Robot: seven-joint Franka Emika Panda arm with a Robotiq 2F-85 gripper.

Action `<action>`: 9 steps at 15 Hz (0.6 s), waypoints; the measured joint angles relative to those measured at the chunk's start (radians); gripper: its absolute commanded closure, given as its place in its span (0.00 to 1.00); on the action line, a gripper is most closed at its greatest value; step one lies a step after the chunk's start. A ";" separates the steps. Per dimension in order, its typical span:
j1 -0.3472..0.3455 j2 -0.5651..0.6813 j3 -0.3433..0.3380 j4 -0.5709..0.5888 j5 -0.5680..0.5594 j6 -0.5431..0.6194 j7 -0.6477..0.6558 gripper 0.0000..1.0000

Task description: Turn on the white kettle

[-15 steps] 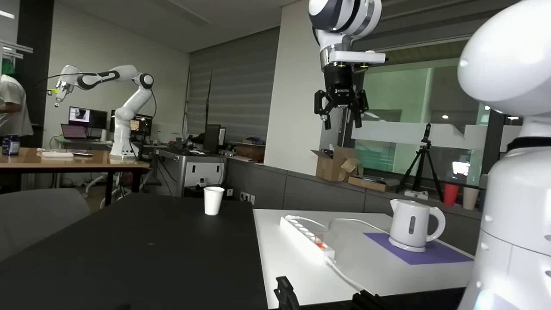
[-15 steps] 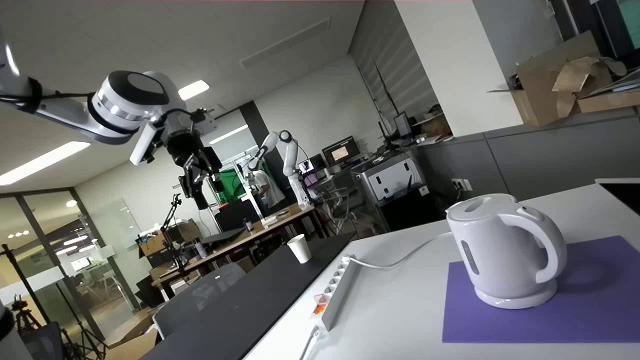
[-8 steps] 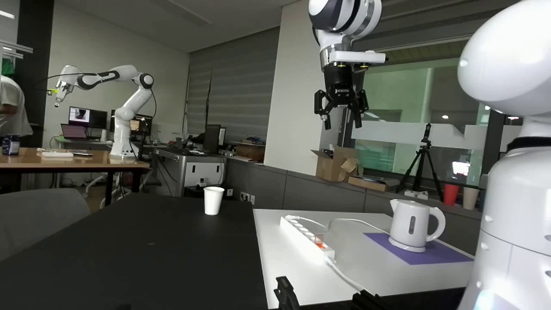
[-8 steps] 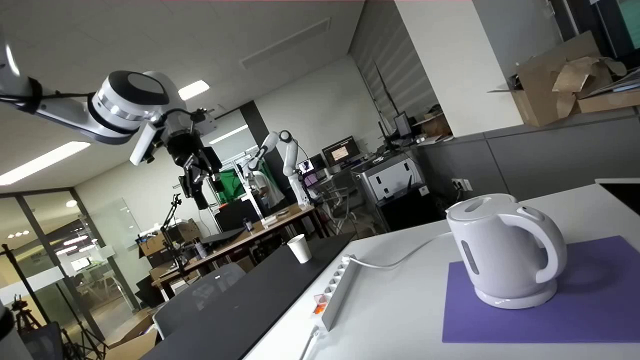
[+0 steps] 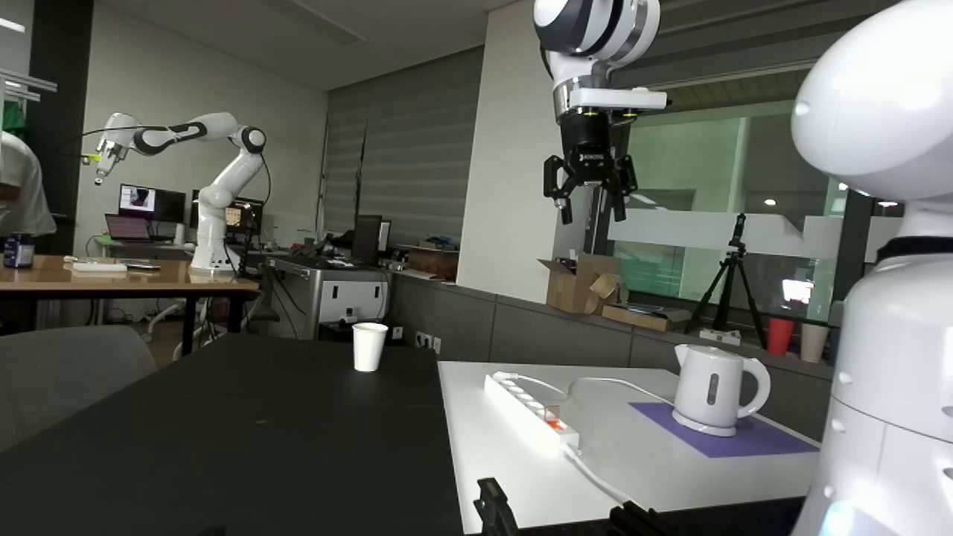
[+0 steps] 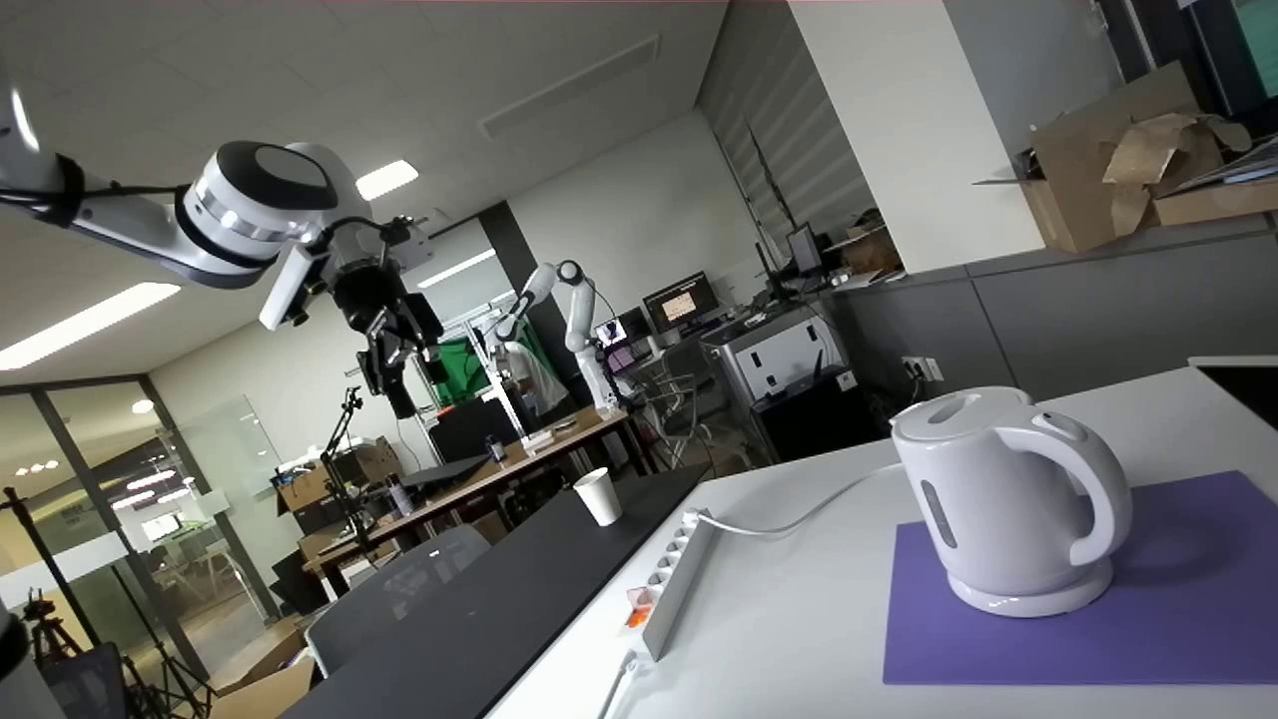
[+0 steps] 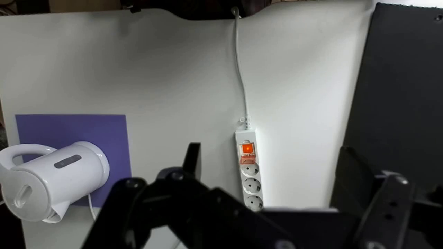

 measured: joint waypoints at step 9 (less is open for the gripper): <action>-0.003 0.001 -0.015 -0.003 -0.013 0.001 0.019 0.00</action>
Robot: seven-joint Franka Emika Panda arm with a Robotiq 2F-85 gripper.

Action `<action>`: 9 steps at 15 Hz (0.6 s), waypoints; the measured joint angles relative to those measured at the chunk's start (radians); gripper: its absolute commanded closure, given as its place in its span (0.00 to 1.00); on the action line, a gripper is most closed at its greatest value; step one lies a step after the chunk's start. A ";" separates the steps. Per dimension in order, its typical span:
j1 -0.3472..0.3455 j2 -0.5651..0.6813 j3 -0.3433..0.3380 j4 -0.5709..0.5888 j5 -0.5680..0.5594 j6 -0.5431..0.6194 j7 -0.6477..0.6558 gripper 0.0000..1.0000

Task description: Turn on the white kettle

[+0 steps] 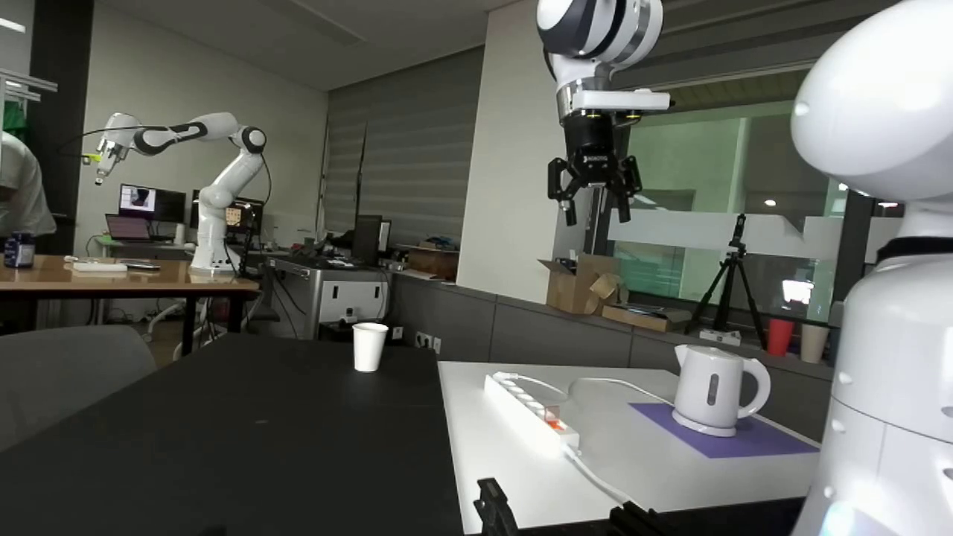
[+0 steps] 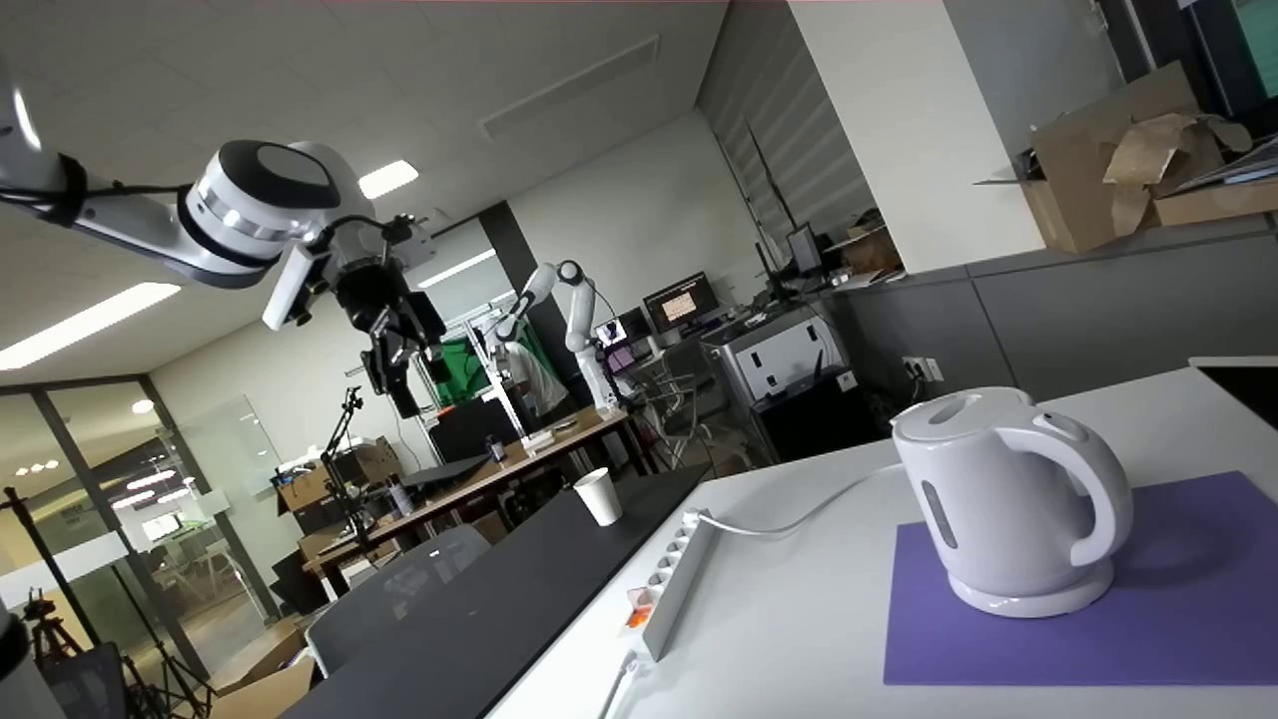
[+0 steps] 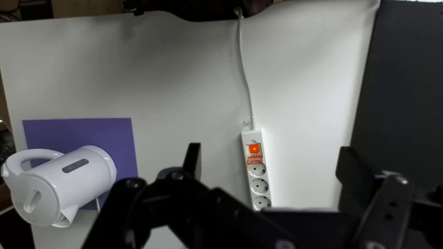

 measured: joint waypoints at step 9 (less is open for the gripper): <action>-0.256 0.042 -0.303 -0.015 -0.110 0.200 0.003 0.00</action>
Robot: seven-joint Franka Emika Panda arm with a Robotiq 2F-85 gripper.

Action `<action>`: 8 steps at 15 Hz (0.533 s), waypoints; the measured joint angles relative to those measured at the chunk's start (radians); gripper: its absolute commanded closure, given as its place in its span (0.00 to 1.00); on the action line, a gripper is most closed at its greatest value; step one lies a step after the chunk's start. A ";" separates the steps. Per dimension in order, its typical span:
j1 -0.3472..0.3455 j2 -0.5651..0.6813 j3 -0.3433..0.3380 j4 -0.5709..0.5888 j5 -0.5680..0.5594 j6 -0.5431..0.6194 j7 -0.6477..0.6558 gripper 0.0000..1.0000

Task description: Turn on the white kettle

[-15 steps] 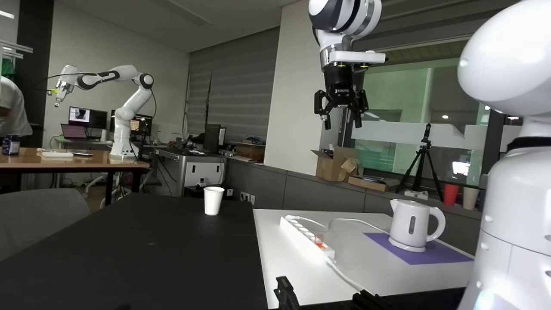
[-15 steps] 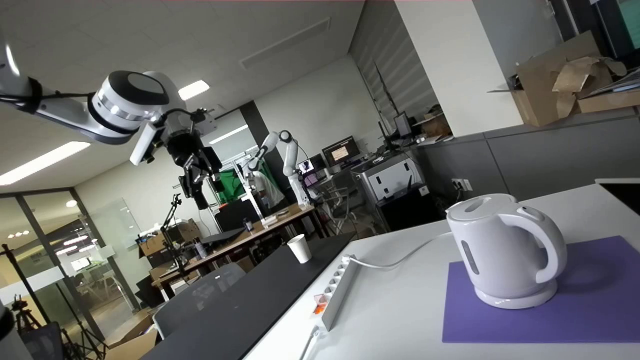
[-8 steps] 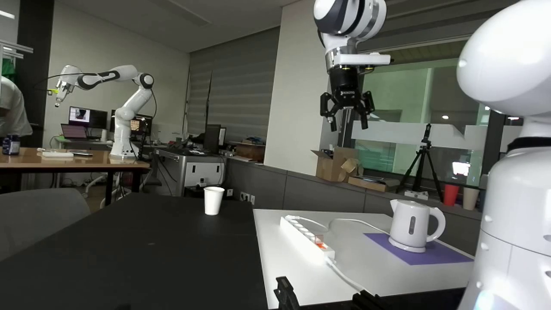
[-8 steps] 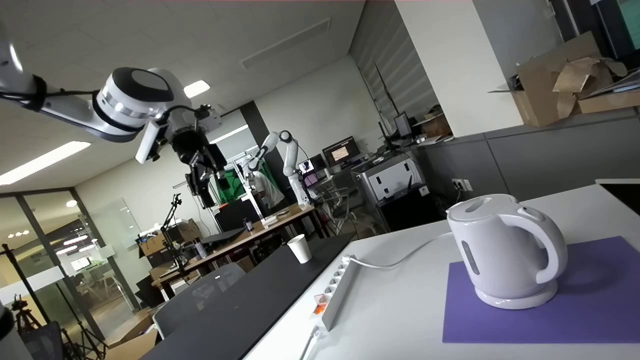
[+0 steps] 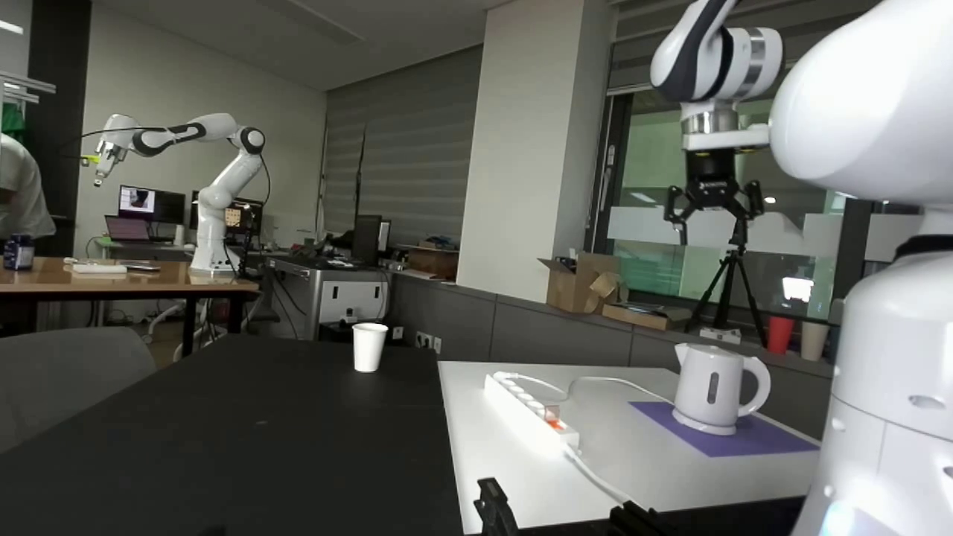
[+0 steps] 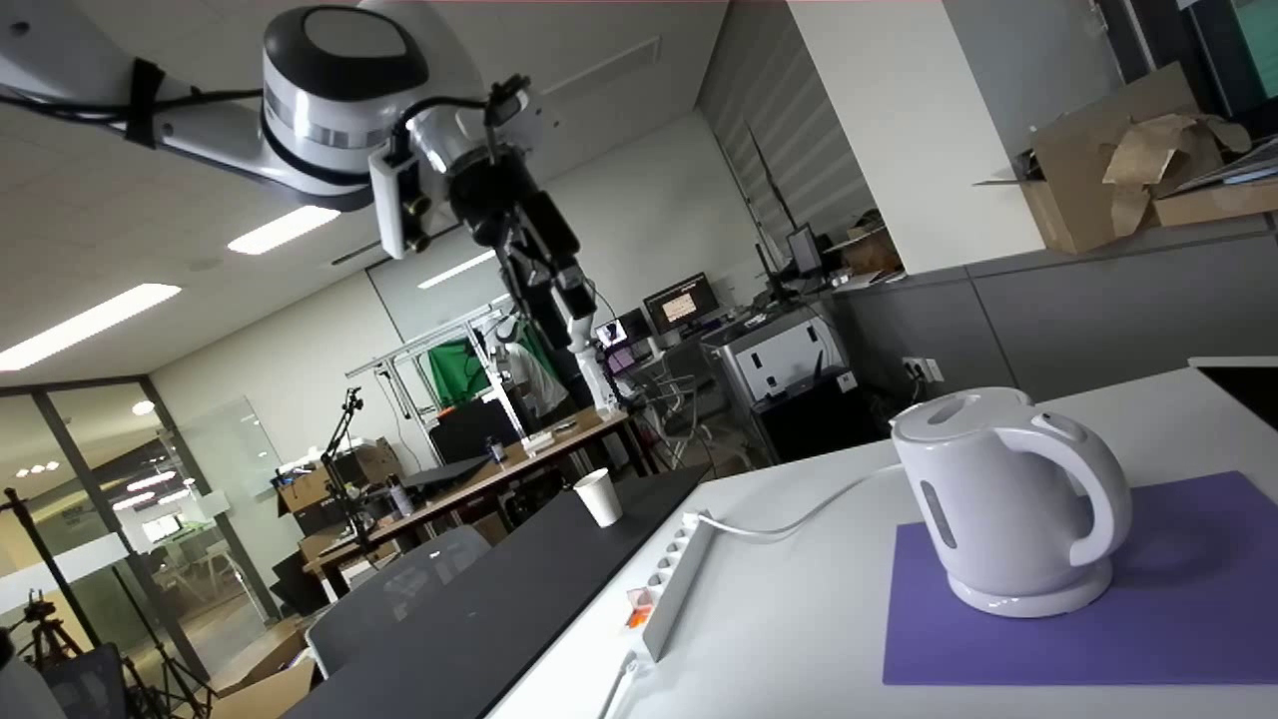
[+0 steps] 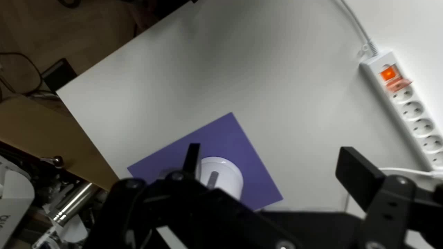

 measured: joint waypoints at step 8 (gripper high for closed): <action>-0.162 0.236 -0.229 0.165 0.110 0.172 0.003 0.00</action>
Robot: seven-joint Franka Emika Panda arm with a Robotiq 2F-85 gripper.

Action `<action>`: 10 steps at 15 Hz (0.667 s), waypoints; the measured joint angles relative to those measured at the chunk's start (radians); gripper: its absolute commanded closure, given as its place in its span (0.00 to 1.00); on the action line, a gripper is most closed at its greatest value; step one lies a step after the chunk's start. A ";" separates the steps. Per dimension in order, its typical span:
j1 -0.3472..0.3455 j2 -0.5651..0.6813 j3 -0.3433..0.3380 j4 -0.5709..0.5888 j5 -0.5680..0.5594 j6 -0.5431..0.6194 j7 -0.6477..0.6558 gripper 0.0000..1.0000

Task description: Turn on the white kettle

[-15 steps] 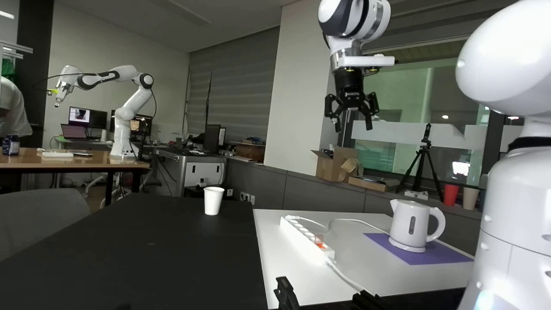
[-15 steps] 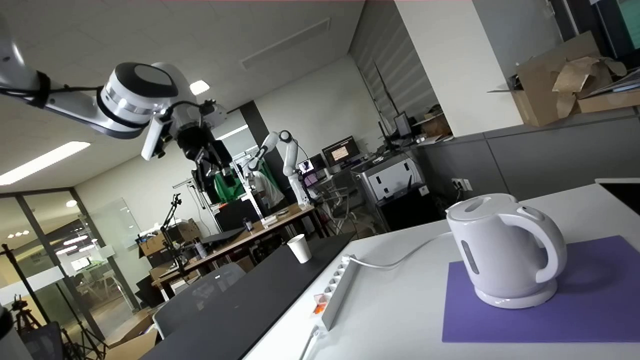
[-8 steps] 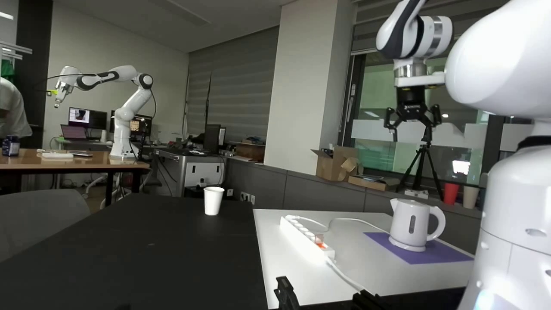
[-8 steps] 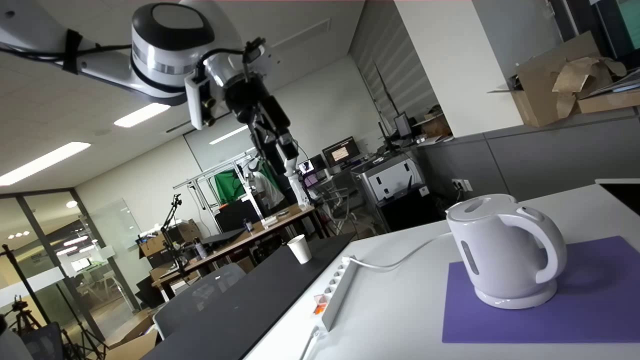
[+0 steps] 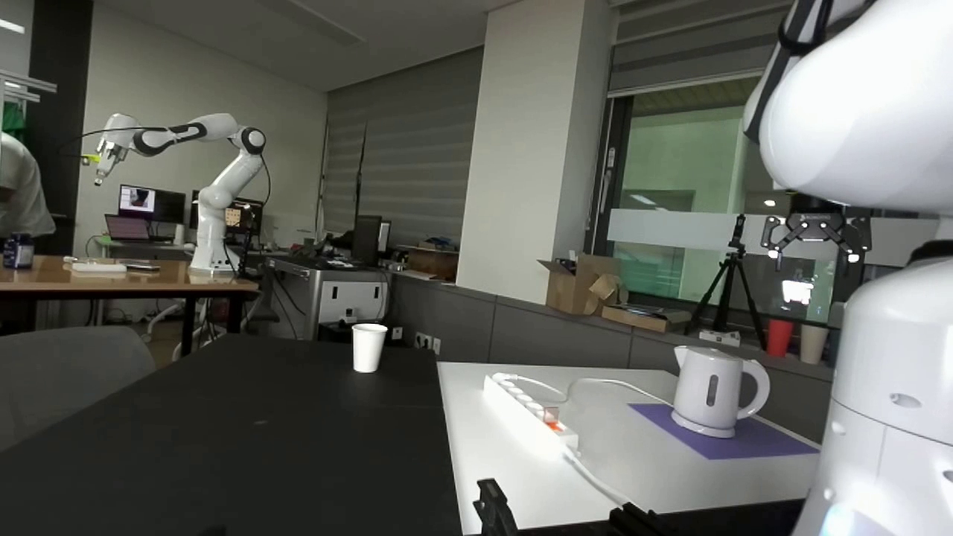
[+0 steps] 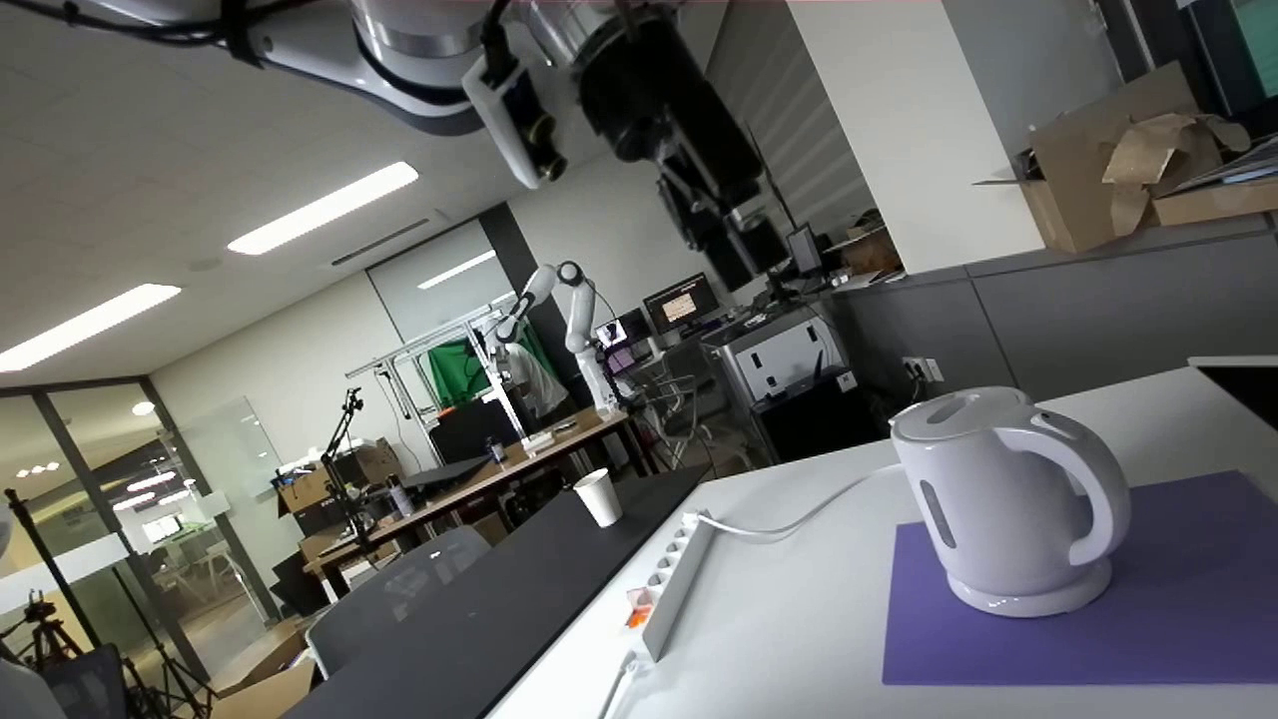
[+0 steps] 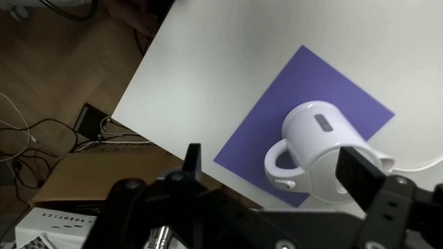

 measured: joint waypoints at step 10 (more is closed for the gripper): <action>-0.019 0.053 -0.043 0.065 0.071 0.011 -0.014 0.00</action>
